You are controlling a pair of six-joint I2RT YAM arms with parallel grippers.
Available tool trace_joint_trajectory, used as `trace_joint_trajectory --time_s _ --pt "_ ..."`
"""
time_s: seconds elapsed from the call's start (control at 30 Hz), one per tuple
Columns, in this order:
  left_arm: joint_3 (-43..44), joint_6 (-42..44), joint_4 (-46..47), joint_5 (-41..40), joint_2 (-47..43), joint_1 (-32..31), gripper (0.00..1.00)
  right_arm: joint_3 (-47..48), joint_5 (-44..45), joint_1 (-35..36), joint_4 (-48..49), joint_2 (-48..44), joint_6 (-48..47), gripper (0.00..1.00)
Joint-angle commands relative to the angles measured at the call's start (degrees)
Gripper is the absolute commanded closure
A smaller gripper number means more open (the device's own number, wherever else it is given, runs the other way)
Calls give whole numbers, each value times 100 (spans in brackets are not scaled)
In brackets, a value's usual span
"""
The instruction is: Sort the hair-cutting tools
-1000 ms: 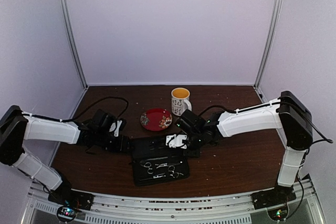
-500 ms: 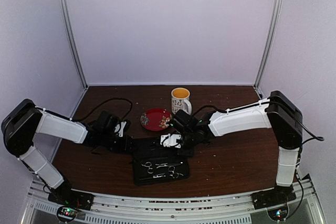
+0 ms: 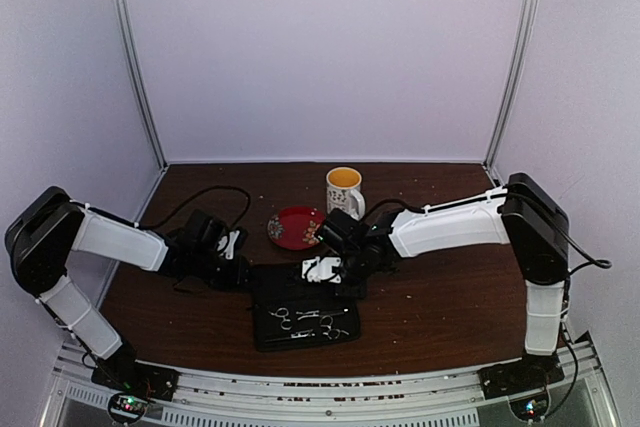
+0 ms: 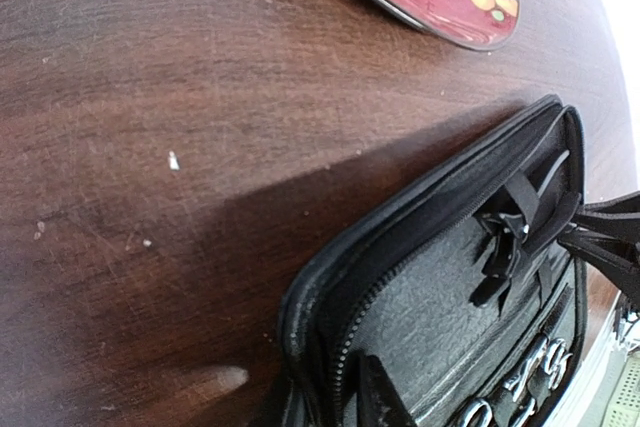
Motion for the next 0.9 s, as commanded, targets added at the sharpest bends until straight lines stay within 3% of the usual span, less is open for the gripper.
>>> trace_joint_trajectory --time_s 0.0,0.63,0.87 --pt "240 106 470 407 117 -109 88 309 -110 130 384 182 -76 87" --pt "242 127 523 587 -35 -112 91 1053 -328 178 -58 590 109 73" --pt "280 229 546 531 -71 -112 95 869 -186 3 -320 80 250 63"
